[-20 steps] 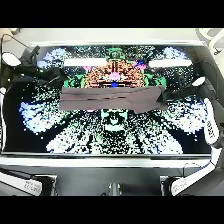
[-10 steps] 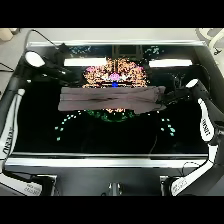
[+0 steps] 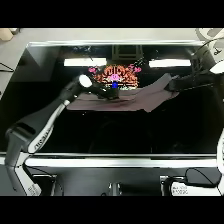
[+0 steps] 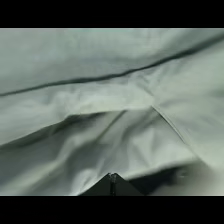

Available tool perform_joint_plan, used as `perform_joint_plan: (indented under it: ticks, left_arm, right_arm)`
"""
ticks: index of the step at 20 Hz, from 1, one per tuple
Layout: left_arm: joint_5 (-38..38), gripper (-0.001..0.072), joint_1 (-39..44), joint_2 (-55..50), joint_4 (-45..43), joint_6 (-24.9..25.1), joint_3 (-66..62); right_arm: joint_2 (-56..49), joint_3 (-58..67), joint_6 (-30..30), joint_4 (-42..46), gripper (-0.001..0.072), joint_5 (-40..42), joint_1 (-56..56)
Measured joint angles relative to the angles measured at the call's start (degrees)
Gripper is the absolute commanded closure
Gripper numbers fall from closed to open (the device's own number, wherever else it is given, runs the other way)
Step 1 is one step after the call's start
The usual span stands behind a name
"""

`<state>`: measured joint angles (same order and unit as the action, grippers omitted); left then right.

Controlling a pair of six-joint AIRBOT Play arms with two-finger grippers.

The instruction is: Fold the shirts.

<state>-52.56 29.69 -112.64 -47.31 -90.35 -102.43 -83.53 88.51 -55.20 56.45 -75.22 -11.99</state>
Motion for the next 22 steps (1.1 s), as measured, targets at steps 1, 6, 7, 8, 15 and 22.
perform_joint_plan:
  ticks: [1,6,7,8,15,22]
  left_arm:
    - [1.7,0.0679,1.3,-1.2,2.3,-0.2,0.0]
    - [7.8,0.0679,6.2,-6.3,15.1,0.0,0.0]
    - [8.3,0.0679,7.1,-7.0,17.1,0.1,0.0]
    - [8.6,0.0679,8.0,-7.8,19.1,0.2,0.0]
    - [3.2,0.0683,5.4,-6.2,24.9,10.8,0.0]
    - [-3.6,0.0682,-12.2,13.9,6.4,10.6,0.0]
  right_arm:
    - [2.7,0.0,0.0,0.0,0.0694,-1.2,0.0]
    - [12.4,0.0,-0.8,0.2,0.0693,-6.1,0.1]
    - [13.6,0.0,-0.9,0.1,0.0693,-7.0,0.1]
    - [14.6,0.0,-1.0,0.1,0.0693,-7.4,0.1]
    - [16.2,0.0,-3.2,0.0,0.0694,-5.6,1.6]
    - [5.5,0.0,-5.0,-2.6,0.0693,9.4,18.5]
